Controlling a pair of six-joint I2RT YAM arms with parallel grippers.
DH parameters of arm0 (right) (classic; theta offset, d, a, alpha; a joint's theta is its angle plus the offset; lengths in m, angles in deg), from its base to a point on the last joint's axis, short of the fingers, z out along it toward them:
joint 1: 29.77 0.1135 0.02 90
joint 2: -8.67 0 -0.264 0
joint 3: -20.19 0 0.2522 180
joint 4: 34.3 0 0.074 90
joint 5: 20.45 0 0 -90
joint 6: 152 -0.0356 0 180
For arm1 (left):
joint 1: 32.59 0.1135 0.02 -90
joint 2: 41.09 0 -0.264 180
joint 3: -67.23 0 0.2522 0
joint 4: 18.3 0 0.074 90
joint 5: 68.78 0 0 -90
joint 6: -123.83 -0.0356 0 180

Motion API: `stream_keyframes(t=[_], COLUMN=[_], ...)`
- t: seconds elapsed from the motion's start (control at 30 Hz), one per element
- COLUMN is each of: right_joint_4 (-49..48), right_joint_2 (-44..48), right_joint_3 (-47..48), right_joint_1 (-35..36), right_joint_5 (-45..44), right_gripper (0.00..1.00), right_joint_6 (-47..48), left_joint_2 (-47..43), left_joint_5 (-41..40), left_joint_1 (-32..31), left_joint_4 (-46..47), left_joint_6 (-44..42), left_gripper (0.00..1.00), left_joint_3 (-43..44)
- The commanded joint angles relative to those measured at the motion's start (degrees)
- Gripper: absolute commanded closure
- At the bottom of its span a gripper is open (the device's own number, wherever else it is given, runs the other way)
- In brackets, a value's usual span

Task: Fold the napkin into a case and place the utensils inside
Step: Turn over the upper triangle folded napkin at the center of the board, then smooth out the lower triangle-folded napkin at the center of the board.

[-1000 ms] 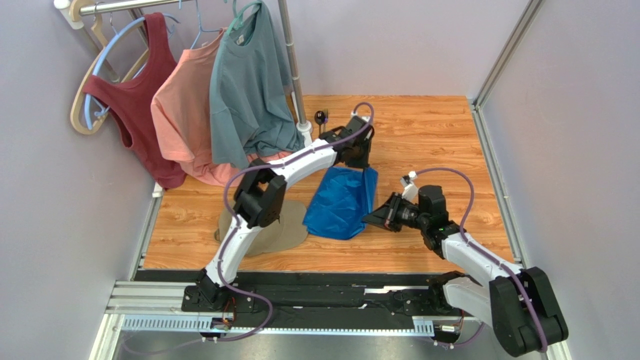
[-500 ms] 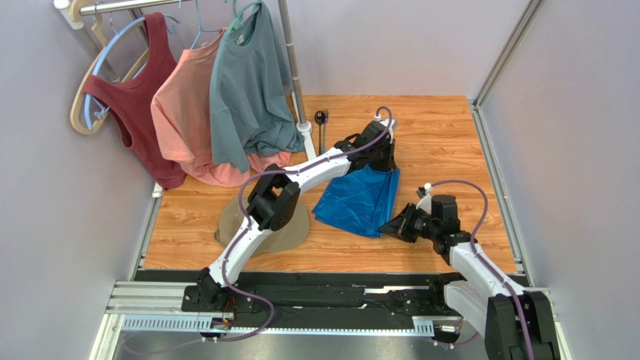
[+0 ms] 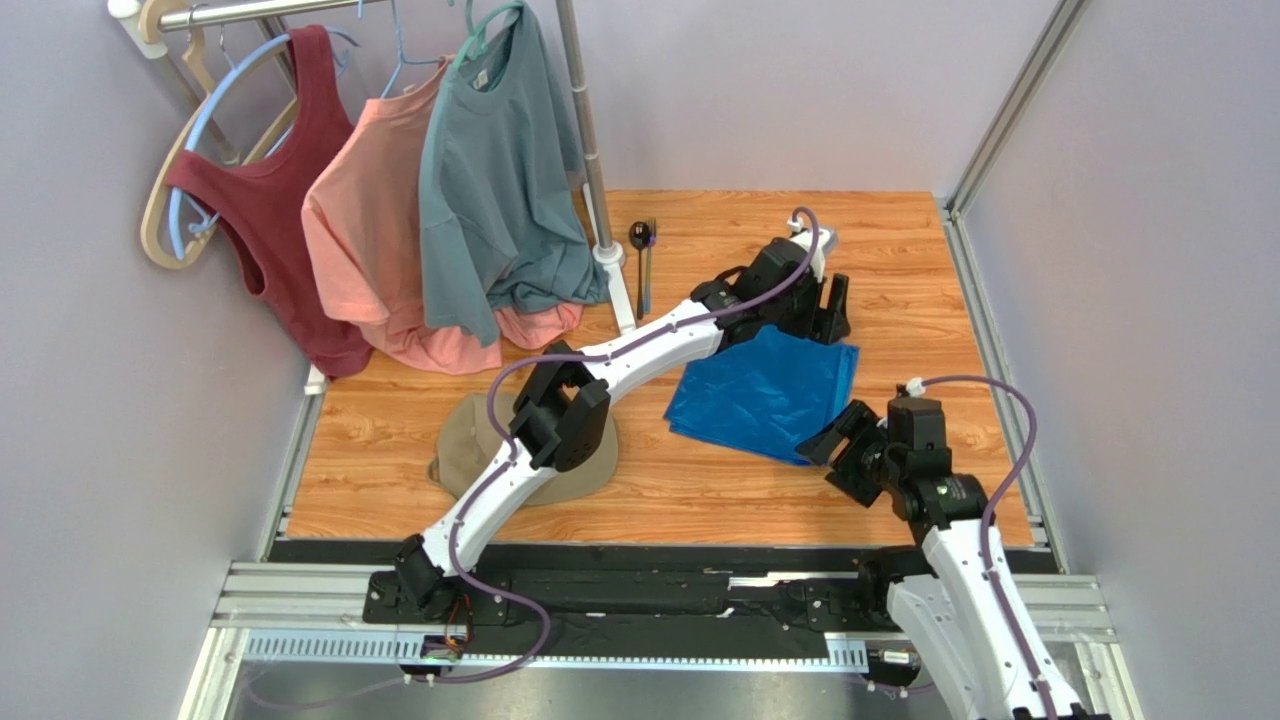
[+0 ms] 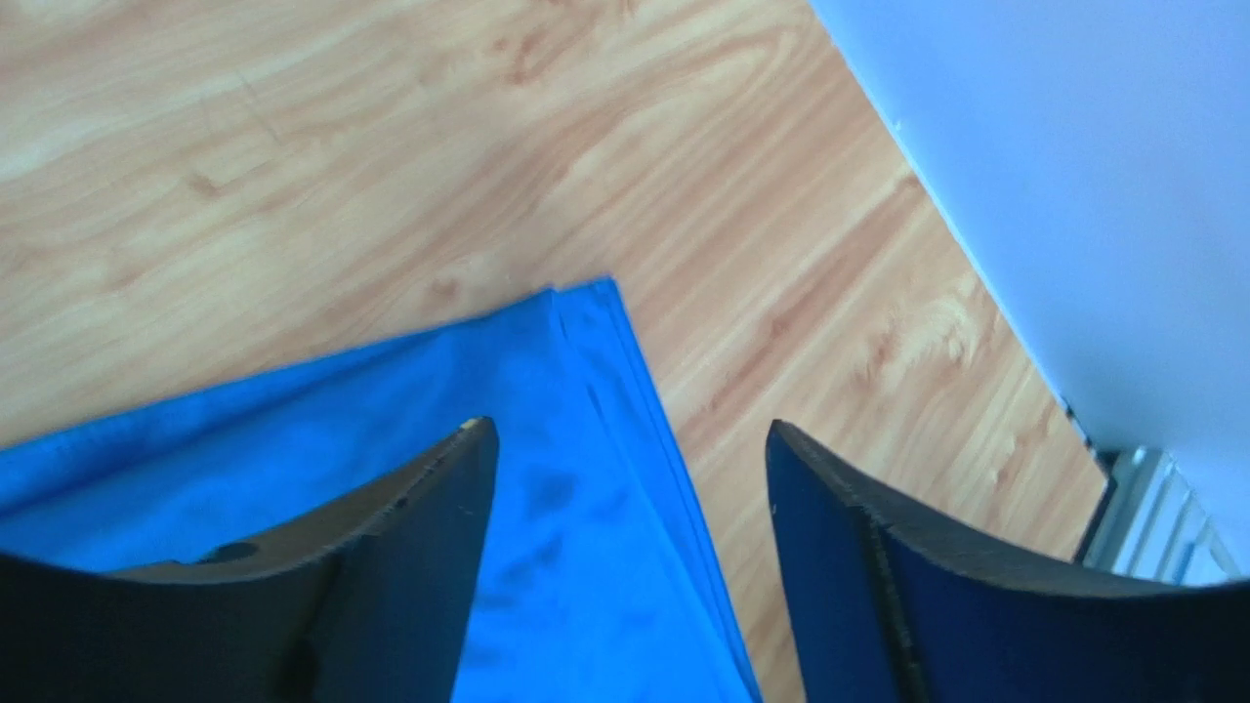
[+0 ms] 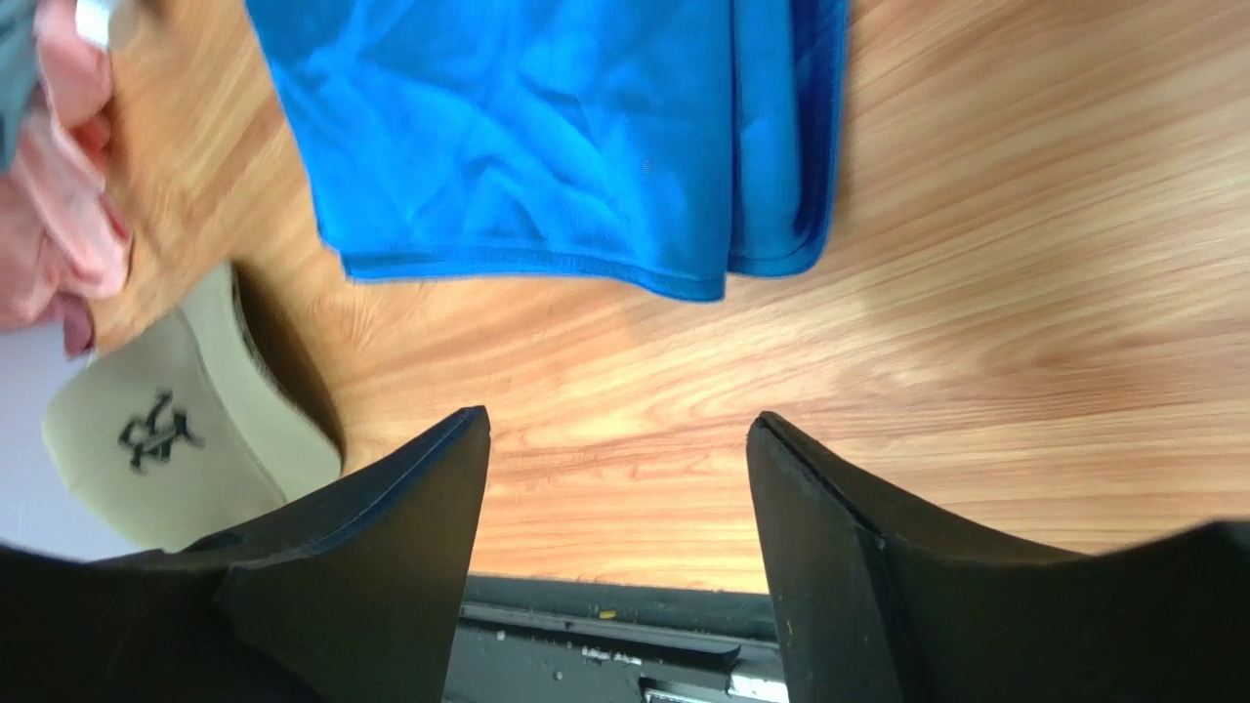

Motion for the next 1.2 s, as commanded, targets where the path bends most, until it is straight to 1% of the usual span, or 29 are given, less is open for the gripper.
stream_keyframes(t=[0.0, 0.03, 0.07, 0.1, 0.17, 0.23, 0.3, 0.33, 0.37, 0.4, 0.43, 0.47, 0.5, 0.53, 0.57, 0.6, 0.63, 0.67, 0.7, 0.73, 0.8, 0.83, 0.9, 0.93, 0.97, 1.03, 1.07, 1.1, 1.17], right_joint_4=[0.2, -1.3, -1.8, -1.7, -3.5, -5.6, -8.4, -9.3, -9.8, -9.5, -7.5, -7.4, -6.1, -5.6, -5.6, -6.0, -6.7, -7.7, -8.9, -9.2, -11.3, -11.8, -13.8, -14.4, -14.6, -14.8, -15.2, -15.1, -14.5], right_joint_2=[-6.8, -8.2, -9.8, -11.9, -13.7, -17.1, -19.8, -22.9, -25.1, -27.2, -31.3, -32.8, -34.0, -35.6, -36.0, -36.3, -36.7, -37.9, -38.9, -40.2, -44.2, -45.6, -49.3, -50.6, -52.0, -56.7, -58.3, -59.7, -63.9], right_joint_3=[5.8, 6.2, 7.5, 8.5, 10.4, 11.9, 14.0, 15.0, 16.1, 19.0, 20.0, 20.7, 21.9, 22.3, 22.6, 23.3, 23.4, 23.6, 24.1, 25.7, 27.7, 29.8, 31.6, 32.9, 35.7, 38.7, 41.0, 42.4, 44.6], right_joint_1=[-5.0, -5.6, -5.5, -7.5, -8.0, -8.6, -8.6, -8.7, -8.6, -8.6, -8.5, -8.4, -8.4, -8.4, -8.8, -10.3, -11.2, -12.6, -15.6, -16.7, -18.7, -19.0, -19.2, -19.2, -19.2, -19.4, -19.4, -19.4, -19.4], right_joint_5=[-3.3, -2.0, -2.4, -4.9, -6.0, -8.2, -8.3, -8.0, -6.9, -4.4, -3.9, -2.5, -3.5, -5.1, -6.1, -6.8, -7.1, -4.4, -2.9, -2.3, 0.0, 1.1, 2.1, 2.3, 2.8, 3.9, 4.9, 5.2, 6.6], right_gripper=[0.30, 0.30, 0.30, 0.30, 0.29, 0.29, 0.29, 0.29, 0.30, 0.32, 0.36, 0.41, 0.45, 0.48, 0.48, 0.48, 0.51, 0.53, 0.57, 0.62, 0.63, 0.67, 0.69, 0.75, 0.78, 0.91, 0.94, 0.98, 1.00], right_joint_6=[2.3, 2.8, 4.1, 4.8, 6.7, 7.3, 8.7, 9.1, 9.8, 11.0, 11.6, 12.7, 13.8, 13.9, 14.2, 14.1, 13.3, 13.1, 12.8, 12.4, 12.7, 12.6, 12.4, 12.6, 13.5, 14.3, 14.3, 14.8, 15.0], left_joint_2=[-10.9, -12.7, -15.2, -16.4, -20.5, -23.7, -27.8, -28.9, -30.7, -31.4, -32.8, -33.5, -34.1, -34.7, -35.2, -35.2, -35.0, -34.6, -34.2, -33.5, -32.3, -30.6, -28.6, -26.8, -25.8, -23.1, -22.2, -21.3, -19.6], left_joint_5=[1.2, 1.3, 1.1, 3.3, 5.9, 4.7, 4.2, 4.1, 4.4, 7.1, 8.5, 9.8, 13.9, 16.8, 19.1, 21.7, 22.4, 22.3, 21.5, 21.3, 20.4, 20.0, 17.8, 16.9, 16.2, 14.8, 13.9, 12.8, 10.2], left_joint_1=[1.1, 1.6, 2.3, 3.6, 4.6, 5.4, 5.8, 6.2, 6.5, 6.8, 7.0, 7.0, 7.0, 6.4, 5.9, 5.2, 4.3, 2.3, 1.4, 0.6, -1.7, -2.5, -4.2, -4.8, -5.0, -5.9, -6.1, -6.2, -6.2], left_joint_4=[-1.0, -1.5, -5.1, -6.3, -8.0, -9.8, -11.5, -12.0, -13.0, -13.4, -13.2, -12.3, -11.1, -8.8, -4.9, -3.3, -1.5, -0.3, 0.0, 0.8, 3.5, 3.7, 2.7, 2.0, 1.9, 1.0, 0.4, -0.1, -0.7], left_joint_6=[-3.8, -4.5, -4.7, -5.2, -6.5, -6.5, -6.9, -6.6, -6.3, -5.9, -5.2, -4.8, -4.4, -3.2, -2.5, -1.5, -1.2, -0.9, -0.3, 0.3, 1.9, 2.0, 1.9, 2.0, 2.1, 2.1, 1.8, 1.2, 0.4], left_gripper=[0.09, 0.01, 0.01, 0.01, 0.02, 0.05, 0.16, 0.26, 0.31, 0.36, 0.47, 0.51, 0.53, 0.53, 0.52, 0.40, 0.36, 0.33, 0.32, 0.33, 0.36, 0.36, 0.37, 0.37, 0.37, 0.37, 0.38, 0.45, 0.53], left_joint_3=[-7.7, -10.1, -10.2, -10.2, -13.2, -18.2, -22.1, -25.7, -27.3, -28.8, -32.0, -33.7, -35.4, -39.2, -40.6, -41.7, -43.4, -43.6, -43.8, -44.2, -44.4, -43.5, -40.8, -39.9, -39.0, -35.9, -34.7, -32.4, -30.6])
